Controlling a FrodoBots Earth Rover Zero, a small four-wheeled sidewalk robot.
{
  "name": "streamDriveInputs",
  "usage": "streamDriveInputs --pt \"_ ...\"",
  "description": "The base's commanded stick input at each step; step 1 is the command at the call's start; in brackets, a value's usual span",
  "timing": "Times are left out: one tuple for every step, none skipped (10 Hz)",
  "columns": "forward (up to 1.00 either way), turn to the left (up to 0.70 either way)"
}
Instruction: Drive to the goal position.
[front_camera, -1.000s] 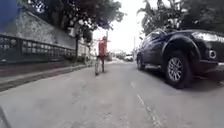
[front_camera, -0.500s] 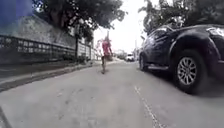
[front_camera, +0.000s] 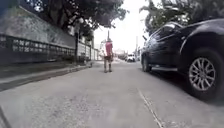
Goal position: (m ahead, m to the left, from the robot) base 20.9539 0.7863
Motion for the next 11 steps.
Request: streamDriveInputs --pt "0.70 0.00" --pt "0.70 0.00" --pt "0.70 0.00" --pt "0.70 0.00" --pt "0.70 0.00" --pt "0.83 0.00" --pt "0.85 -0.19" --pt "0.85 -0.34" --pt "0.85 -0.34" --pt "0.85 -0.22" --pt "0.85 0.00"
